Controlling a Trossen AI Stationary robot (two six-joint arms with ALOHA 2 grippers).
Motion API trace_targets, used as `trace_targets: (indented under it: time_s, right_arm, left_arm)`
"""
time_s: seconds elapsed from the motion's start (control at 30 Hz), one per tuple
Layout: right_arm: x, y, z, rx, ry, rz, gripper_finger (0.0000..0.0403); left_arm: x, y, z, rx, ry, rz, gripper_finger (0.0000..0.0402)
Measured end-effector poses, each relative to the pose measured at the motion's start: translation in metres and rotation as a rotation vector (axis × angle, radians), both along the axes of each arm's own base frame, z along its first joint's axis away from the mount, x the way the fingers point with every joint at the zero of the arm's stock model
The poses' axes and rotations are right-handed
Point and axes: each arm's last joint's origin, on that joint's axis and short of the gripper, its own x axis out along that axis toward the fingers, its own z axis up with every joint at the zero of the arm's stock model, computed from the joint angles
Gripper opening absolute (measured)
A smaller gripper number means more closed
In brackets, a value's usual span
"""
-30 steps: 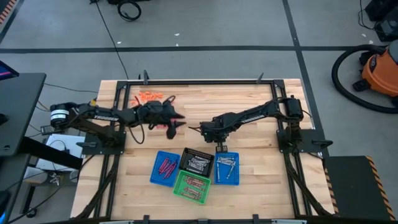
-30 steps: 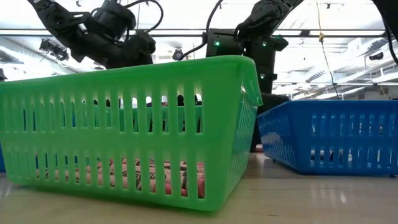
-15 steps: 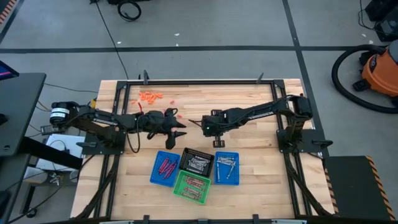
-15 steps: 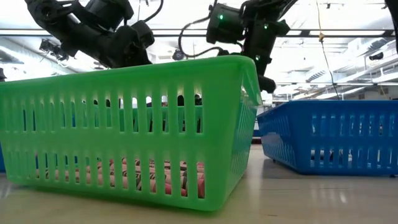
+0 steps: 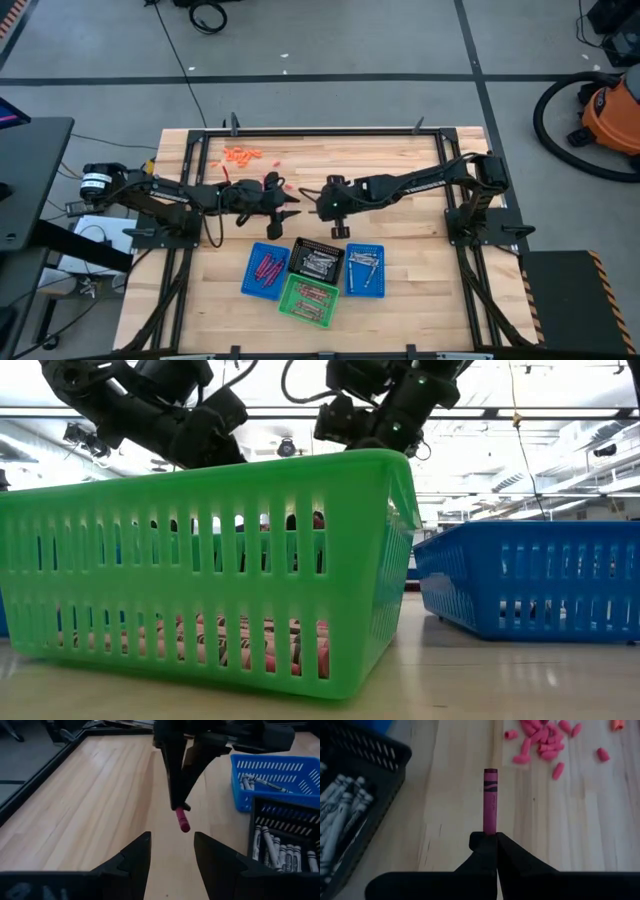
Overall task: Sort crayons
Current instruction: Put the dark red crayon into the left blue bin
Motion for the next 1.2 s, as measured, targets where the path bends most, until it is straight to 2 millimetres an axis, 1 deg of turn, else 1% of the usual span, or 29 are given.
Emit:
trace_targets:
  time_s: [0.37,0.63,0.93,1.03,1.2]
  right_arm:
    - [0.007,0.000,0.006,-0.005,-0.096,-0.006,0.0008]
    - [0.011,-0.002,0.010,-0.038,-0.158,-0.035,0.0008]
    - [0.015,-0.001,0.014,-0.026,-0.218,-0.024,0.0008]
    - [0.017,0.000,0.016,-0.014,-0.235,-0.016,0.0008]
    - [0.018,0.001,0.018,0.000,-0.266,-0.027,0.0008]
  left_arm:
    - [0.002,-0.002,0.004,0.036,-0.041,-0.021,0.0162]
    - [0.002,-0.002,0.004,0.036,-0.040,-0.021,0.0163]
    - [0.002,-0.002,0.004,0.032,-0.040,-0.019,0.0162]
    - [0.002,-0.002,0.004,0.030,-0.041,-0.018,0.0154]
    - [0.002,-0.002,0.004,0.026,-0.042,-0.016,0.0122]
